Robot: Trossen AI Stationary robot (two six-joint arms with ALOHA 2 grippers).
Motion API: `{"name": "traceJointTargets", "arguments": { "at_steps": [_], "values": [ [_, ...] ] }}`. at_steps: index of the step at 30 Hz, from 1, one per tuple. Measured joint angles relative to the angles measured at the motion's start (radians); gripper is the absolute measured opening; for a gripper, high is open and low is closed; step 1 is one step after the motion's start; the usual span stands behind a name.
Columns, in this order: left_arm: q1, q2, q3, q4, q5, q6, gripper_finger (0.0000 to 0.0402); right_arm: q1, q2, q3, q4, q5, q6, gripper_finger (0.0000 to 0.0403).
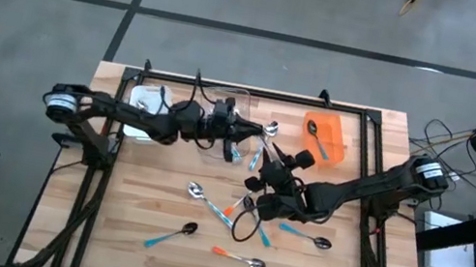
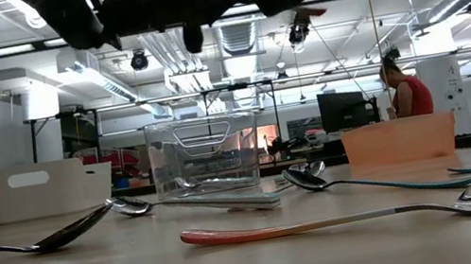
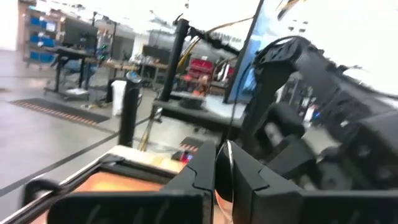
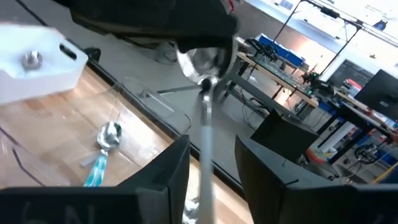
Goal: Sort silverware by color (type)
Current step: Put the orange spoon into the white bin
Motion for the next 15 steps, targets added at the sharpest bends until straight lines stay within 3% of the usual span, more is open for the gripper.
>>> {"name": "traceJointTargets", "arguments": {
  "at_steps": [8,15],
  "values": [
    [0.128,-0.306,-0.001,-0.56,-0.036,0.106,0.0001,0.0,-0.025,0.067,-0.004,0.0,-0.082,0.0122],
    [0.389,-0.632,0.044,-1.187,-0.061,0.167,0.0,-0.004,-0.061,0.074,-0.01,0.0,-0.184,0.0121]
  ]
}}
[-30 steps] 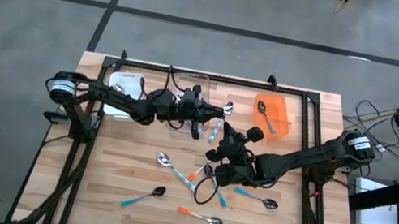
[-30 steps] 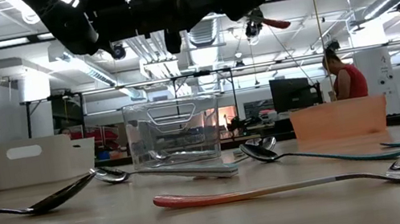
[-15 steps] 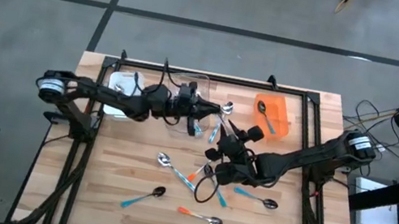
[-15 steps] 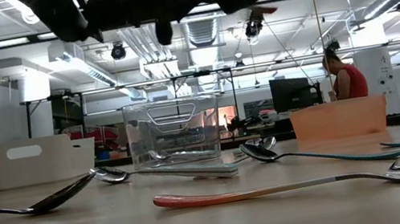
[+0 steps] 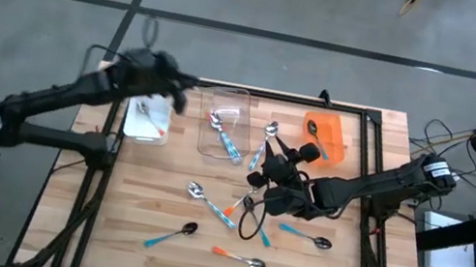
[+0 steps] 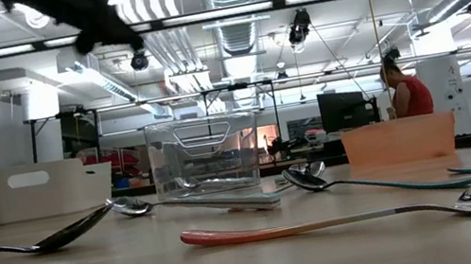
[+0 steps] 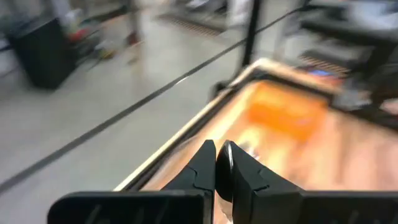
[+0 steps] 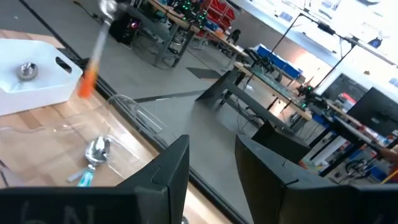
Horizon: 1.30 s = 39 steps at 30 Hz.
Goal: Sort silverware by color (type)
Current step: Put the orange spoon into the white bin
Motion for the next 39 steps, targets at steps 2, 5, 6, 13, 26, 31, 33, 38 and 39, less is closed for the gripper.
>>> {"name": "traceJointTargets", "arguments": {
  "at_steps": [2,5,6,13,26,31,33,38,39],
  "values": [
    [0.088,-0.057,0.0,-0.107,0.005,-0.001,0.0,-0.006,-0.008,0.0,0.0,0.0,-0.019,0.0122],
    [0.205,-0.113,0.0,-0.235,0.054,-0.008,0.0,-0.024,-0.011,0.0,-0.001,0.0,-0.028,0.0123],
    [0.237,-0.126,0.0,-0.274,0.066,-0.011,0.0,-0.03,-0.011,0.0,-0.003,0.0,-0.032,0.0122],
    [0.331,-0.168,0.0,-0.49,0.071,-0.005,0.0,-0.079,-0.011,-0.001,-0.038,-0.069,-0.022,0.0124],
    [0.341,-0.099,-0.032,-0.588,-0.048,0.029,0.0,-0.13,-0.011,-0.003,-0.161,-0.101,0.073,0.0125],
    [0.342,-0.04,-0.064,-0.539,-0.052,0.027,0.0,-0.13,-0.01,-0.005,-0.174,-0.101,0.073,0.0125],
    [0.343,-0.018,-0.065,-0.531,-0.052,0.026,0.0,-0.13,-0.01,-0.006,-0.181,-0.101,0.072,0.0125],
    [0.349,0.01,-0.07,-0.533,-0.08,-0.007,0.0,-0.13,-0.009,-0.006,-0.189,-0.101,0.082,0.0125],
    [0.35,0.012,-0.073,-0.534,-0.097,-0.013,0.0,-0.13,-0.009,-0.006,-0.189,-0.101,0.084,0.0125]
  ]
}}
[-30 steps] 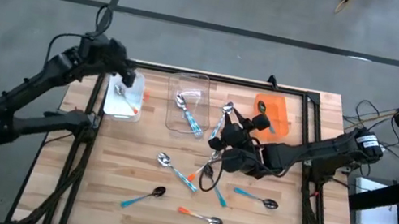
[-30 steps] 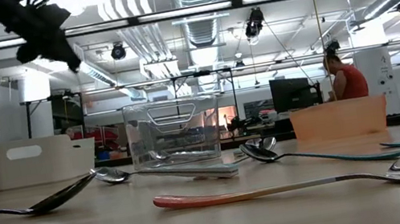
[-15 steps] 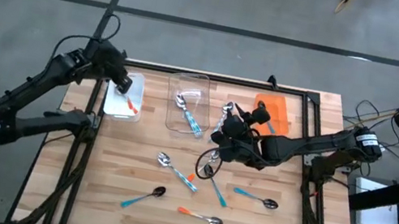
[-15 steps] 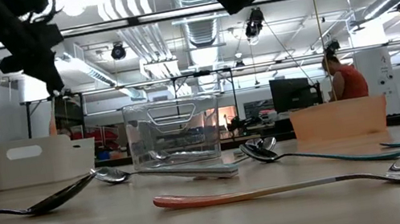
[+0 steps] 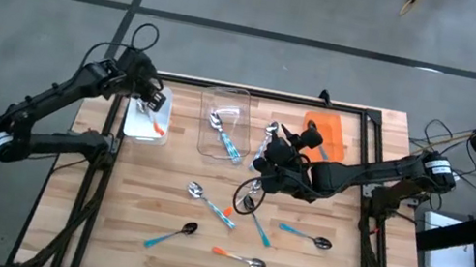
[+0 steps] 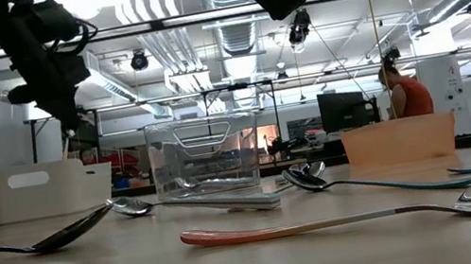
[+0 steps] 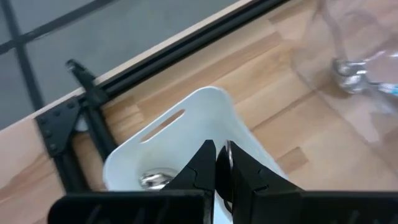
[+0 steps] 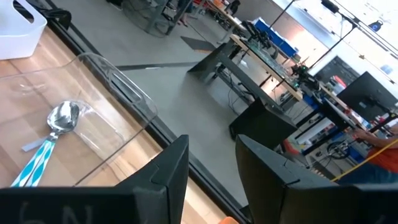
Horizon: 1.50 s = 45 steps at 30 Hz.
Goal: Sort silverware by color (type)
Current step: Put the orange spoon into the white bin
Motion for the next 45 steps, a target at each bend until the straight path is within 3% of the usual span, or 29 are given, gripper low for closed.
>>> {"name": "traceJointTargets", "arguments": {
  "at_steps": [21,45],
  "values": [
    [0.002,-0.109,-0.218,0.199,-0.006,-0.099,0.0,-0.035,0.0,-0.004,-0.029,-0.034,0.032,0.0125],
    [0.002,-0.079,-0.228,0.211,-0.031,-0.091,0.0009,-0.035,0.0,-0.004,-0.029,-0.034,0.033,0.0125]
  ]
}}
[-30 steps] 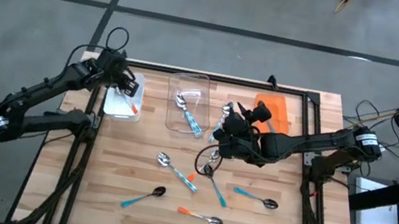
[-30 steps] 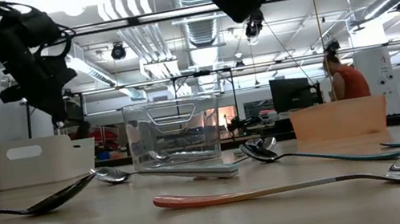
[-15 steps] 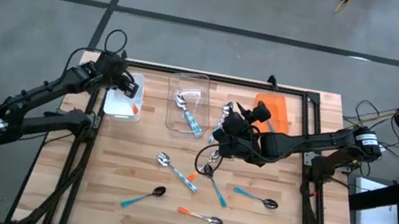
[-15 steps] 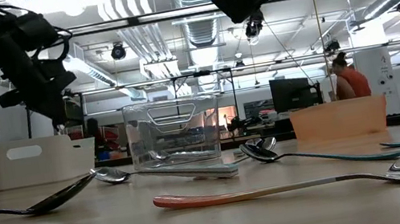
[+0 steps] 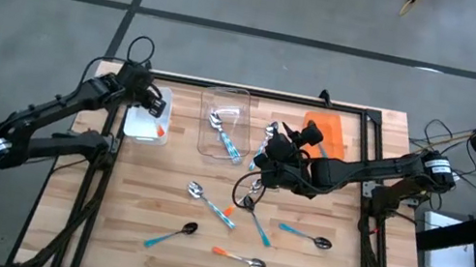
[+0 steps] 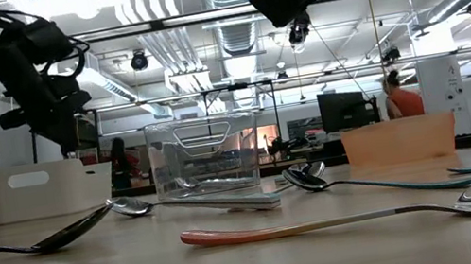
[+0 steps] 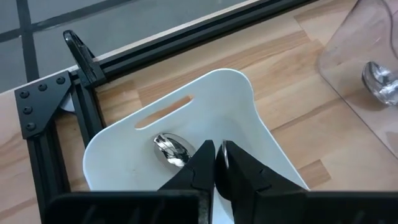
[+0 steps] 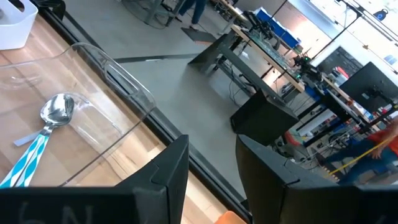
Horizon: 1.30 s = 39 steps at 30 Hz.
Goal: Sort silverware by color (type)
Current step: Put the orange spoon into the white bin
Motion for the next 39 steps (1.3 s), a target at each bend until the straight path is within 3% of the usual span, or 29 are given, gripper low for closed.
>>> {"name": "traceJointTargets", "arguments": {
  "at_steps": [39],
  "values": [
    [0.001,0.202,0.0,0.071,-0.031,-0.024,0.0014,0.0,0.0,0.0,0.001,0.0,0.001,0.0125]
  ]
}}
